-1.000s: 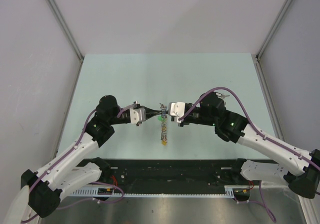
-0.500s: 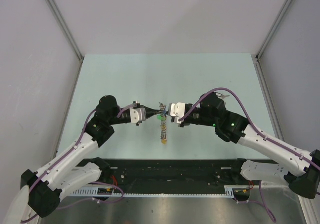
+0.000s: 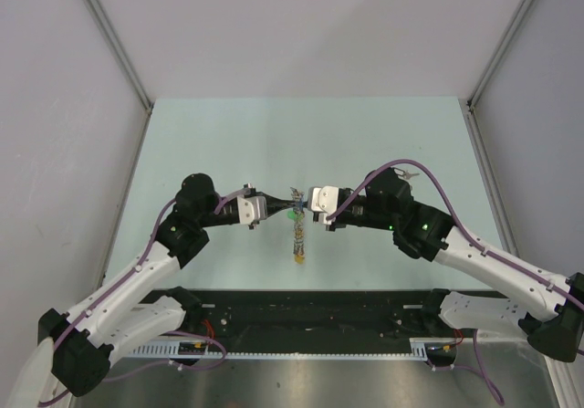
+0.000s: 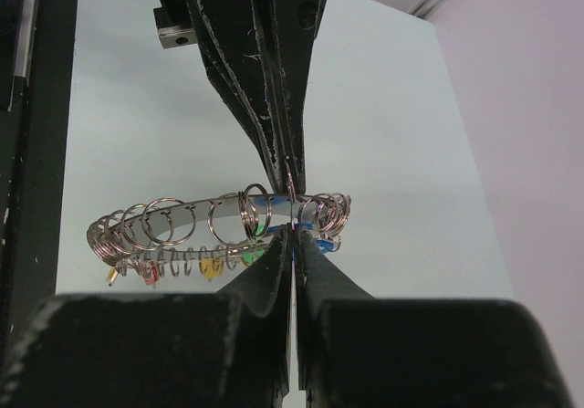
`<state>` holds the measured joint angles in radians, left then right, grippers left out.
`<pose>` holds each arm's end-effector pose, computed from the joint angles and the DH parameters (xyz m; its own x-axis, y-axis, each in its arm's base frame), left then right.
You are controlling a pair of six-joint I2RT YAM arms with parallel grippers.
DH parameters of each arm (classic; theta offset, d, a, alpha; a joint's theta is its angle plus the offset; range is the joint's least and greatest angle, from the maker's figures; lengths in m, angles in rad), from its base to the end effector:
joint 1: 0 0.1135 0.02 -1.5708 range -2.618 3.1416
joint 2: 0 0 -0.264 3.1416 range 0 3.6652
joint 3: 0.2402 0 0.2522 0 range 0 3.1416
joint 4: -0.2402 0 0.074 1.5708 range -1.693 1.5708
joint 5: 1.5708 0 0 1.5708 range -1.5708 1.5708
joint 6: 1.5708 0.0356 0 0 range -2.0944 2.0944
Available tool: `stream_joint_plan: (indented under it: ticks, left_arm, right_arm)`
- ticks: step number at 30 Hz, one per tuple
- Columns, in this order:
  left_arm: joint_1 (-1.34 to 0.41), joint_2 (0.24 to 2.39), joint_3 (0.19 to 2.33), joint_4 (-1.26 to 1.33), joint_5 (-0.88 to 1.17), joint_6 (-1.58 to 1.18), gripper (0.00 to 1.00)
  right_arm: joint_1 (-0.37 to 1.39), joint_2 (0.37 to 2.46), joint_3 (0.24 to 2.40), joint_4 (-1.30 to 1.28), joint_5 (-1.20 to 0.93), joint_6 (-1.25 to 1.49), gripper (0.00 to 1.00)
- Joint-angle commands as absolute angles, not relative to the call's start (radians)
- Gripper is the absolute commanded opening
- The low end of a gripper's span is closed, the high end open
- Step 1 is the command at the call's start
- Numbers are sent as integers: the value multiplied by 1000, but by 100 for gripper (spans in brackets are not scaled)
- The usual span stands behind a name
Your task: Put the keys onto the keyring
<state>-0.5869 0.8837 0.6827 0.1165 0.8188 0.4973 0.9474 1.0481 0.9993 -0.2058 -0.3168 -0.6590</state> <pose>0.1542 -0.1338 0.3192 0.4078 0.1202 -0.9051 0.8985 0.1234 0.4212 0.1312 0.2015 0.3631 0.4639 -0.3515 -0.8132 -0.8391 0.1199 -0.5306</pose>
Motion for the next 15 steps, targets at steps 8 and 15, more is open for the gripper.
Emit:
stream_joint_plan:
  ticks: [8, 15]
  left_arm:
    - [-592, 865, 707, 169, 848, 506, 0]
    - [-592, 870, 709, 167, 854, 505, 0]
  right_arm:
    - [953, 1045, 1046, -155, -307, -655, 0]
    - [954, 1048, 1046, -152, -305, -655, 0]
